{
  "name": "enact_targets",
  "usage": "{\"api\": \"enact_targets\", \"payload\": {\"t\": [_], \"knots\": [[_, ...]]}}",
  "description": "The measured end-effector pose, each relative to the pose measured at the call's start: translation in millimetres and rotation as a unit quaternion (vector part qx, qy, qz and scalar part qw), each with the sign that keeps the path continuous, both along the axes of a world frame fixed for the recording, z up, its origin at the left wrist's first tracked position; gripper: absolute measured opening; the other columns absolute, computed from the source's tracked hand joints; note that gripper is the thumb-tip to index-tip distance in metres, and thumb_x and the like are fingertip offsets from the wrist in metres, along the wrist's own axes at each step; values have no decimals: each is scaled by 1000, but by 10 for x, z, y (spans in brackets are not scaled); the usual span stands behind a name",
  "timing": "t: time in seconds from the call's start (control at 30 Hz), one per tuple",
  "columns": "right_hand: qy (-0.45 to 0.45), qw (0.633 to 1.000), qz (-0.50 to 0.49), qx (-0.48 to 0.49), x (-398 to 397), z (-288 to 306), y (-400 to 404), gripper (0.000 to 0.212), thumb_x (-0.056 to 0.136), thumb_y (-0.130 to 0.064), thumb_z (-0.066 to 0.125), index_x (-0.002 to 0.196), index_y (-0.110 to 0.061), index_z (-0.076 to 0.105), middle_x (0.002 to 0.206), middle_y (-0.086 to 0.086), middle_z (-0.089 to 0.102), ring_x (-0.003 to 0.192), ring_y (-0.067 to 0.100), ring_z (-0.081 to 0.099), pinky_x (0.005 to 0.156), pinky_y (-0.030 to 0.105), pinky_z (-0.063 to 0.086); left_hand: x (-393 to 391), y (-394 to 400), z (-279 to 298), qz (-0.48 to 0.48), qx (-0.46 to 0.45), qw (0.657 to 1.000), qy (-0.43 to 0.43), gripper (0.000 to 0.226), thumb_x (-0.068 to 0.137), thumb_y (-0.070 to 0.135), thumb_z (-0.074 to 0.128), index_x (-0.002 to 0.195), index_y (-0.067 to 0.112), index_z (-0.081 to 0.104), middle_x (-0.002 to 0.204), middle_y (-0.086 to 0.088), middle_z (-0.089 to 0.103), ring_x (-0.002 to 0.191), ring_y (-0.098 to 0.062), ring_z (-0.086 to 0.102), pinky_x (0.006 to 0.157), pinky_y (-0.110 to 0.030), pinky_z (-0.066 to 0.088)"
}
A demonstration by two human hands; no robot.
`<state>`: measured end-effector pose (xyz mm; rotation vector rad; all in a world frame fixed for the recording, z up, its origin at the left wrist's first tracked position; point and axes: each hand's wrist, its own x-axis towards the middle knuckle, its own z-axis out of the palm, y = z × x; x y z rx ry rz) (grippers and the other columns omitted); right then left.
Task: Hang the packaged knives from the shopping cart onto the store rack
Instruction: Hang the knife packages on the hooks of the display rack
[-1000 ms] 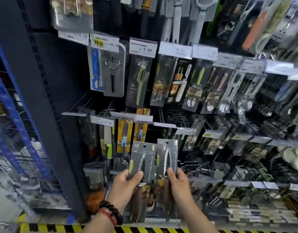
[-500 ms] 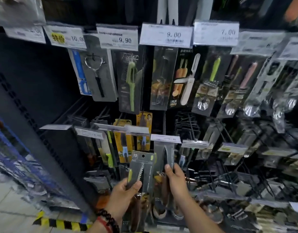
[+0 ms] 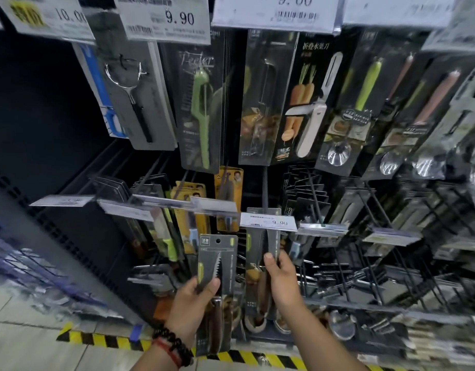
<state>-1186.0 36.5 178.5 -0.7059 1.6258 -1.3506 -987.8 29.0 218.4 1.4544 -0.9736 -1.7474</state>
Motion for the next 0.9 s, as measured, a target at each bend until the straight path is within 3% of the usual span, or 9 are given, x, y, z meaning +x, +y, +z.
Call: {"api": "enact_targets", "payload": {"t": [0.13, 0.27, 0.33, 0.43, 0.53, 0.6, 0.73, 0.83, 0.9], "knots": [[13, 1000, 3, 0, 18, 257, -57, 89, 85, -65, 54, 151, -10, 30, 157, 8, 33, 144, 25, 32, 119, 46, 25, -14, -80, -79, -14, 17, 1000, 6, 85, 77, 47, 71, 145, 10, 38, 148, -2, 39, 135, -23, 37, 114, -42, 28], [1, 1000, 10, 3, -42, 261, -240, 72, 99, -42, 47, 155, -10, 16, 160, 4, 22, 149, 23, 20, 120, 37, 17, -50, -109, -49, -25, 9, 1000, 15, 53, 84, 34, 69, 130, 11, 54, 134, 0, 52, 121, -20, 48, 106, -35, 33], [8, 1000, 11, -11, -29, 265, -353, 70, 97, -45, 47, 154, -12, 22, 158, 1, 30, 146, 21, 26, 120, 39, 21, -48, -103, -38, -26, -8, 1000, 12, 49, 85, 33, 68, 127, 10, 58, 127, 1, 59, 113, -16, 53, 101, -32, 36], [2, 1000, -4, -18, -2, 309, -535, 45, 103, -25, 45, 145, -12, 39, 139, -4, 46, 131, 15, 41, 111, 32, 31, -47, -75, -20, -33, -28, 999, -13, 50, 84, 35, 68, 122, 4, 59, 116, -7, 64, 97, -10, 57, 90, -29, 40], [-25, 999, -23, 16, -24, 337, -733, 18, 103, -9, 43, 107, -8, 60, 102, 7, 64, 98, 27, 60, 87, 34, 44, -61, -48, 2, -37, -32, 998, -35, 38, 87, 31, 67, 112, 4, 62, 91, 2, 69, 87, -8, 60, 78, -25, 43], [-31, 998, -23, 40, -25, 425, -809, 26, 104, -12, 39, 86, -10, 58, 85, 10, 66, 81, 29, 60, 74, 36, 48, -100, -30, 10, -49, -33, 998, -35, 27, 88, 30, 66, 108, 12, 67, 85, 15, 71, 87, -2, 63, 74, -21, 44], [-15, 994, -10, 104, -69, 480, -846, 30, 105, -22, 36, 100, -4, 59, 123, 34, 58, 104, 45, 59, 96, 54, 45, -204, -8, 58, -76, -42, 996, -31, 18, 88, 29, 65, 100, 16, 69, 91, 9, 73, 90, -6, 66, 75, -20, 47], [-13, 993, -3, 117, -107, 451, -827, 32, 100, -27, 47, 114, -1, 61, 126, 27, 60, 114, 43, 57, 93, 47, 50, -277, -4, 112, -91, -59, 994, -27, 14, 89, 27, 64, 100, 18, 69, 94, 7, 73, 88, -2, 66, 71, -14, 47], [-28, 994, -18, 105, -98, 405, -705, 41, 99, -37, 48, 126, -6, 55, 128, 14, 62, 118, 34, 57, 102, 53, 45, -316, -1, 135, -93, -66, 993, -28, 12, 91, 25, 63, 99, 19, 69, 92, 9, 72, 85, 0, 66, 65, -8, 46]]}}
